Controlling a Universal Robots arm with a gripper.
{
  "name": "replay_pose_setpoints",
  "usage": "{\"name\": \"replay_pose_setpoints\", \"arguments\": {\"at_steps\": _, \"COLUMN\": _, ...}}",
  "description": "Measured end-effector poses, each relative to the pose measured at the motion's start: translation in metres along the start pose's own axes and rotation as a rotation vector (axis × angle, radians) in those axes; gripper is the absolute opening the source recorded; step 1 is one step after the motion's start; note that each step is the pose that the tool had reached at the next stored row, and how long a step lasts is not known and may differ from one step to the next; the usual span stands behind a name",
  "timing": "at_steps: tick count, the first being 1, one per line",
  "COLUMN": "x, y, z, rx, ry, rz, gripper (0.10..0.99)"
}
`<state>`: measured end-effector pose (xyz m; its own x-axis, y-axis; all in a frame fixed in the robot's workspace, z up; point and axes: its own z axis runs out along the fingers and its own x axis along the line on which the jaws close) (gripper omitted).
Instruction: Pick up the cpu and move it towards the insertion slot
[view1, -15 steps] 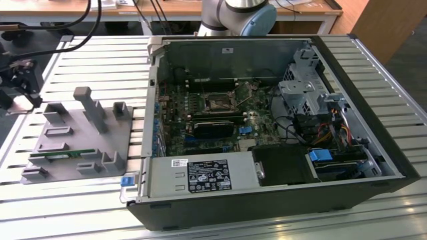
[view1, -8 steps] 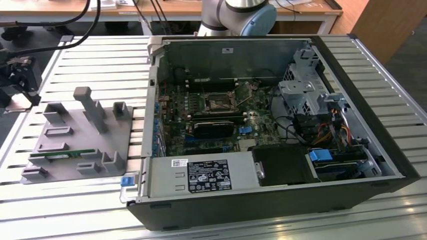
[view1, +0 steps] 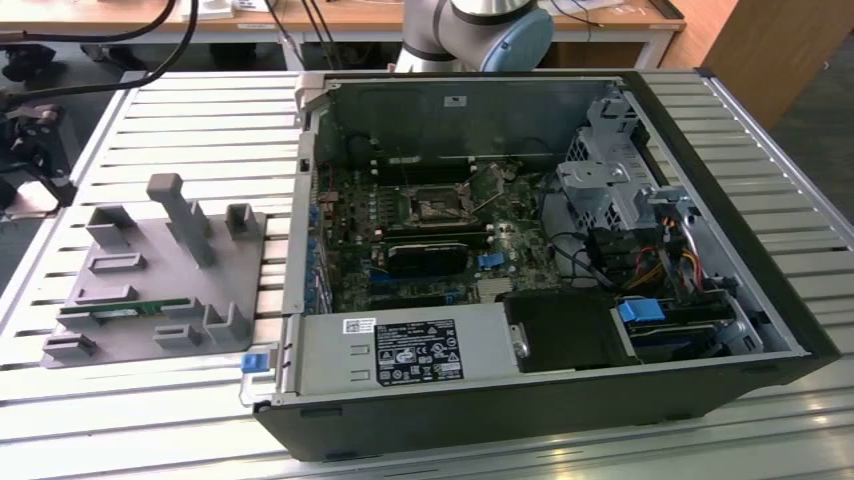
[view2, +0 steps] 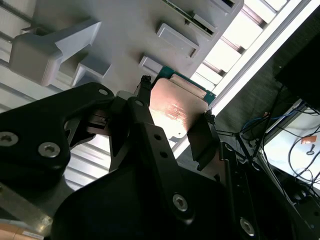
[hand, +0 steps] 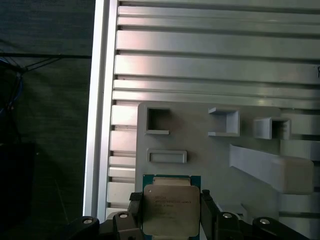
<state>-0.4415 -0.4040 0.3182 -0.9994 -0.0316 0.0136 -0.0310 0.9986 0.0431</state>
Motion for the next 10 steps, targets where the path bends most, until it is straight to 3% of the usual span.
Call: {"name": "replay_pose_setpoints", "arguments": {"at_steps": 10, "x": 0.0001, "y": 0.0002, "z": -0.0056, "rx": 0.0, "ry": 0.0, "rz": 0.0, "gripper": 0.545}}
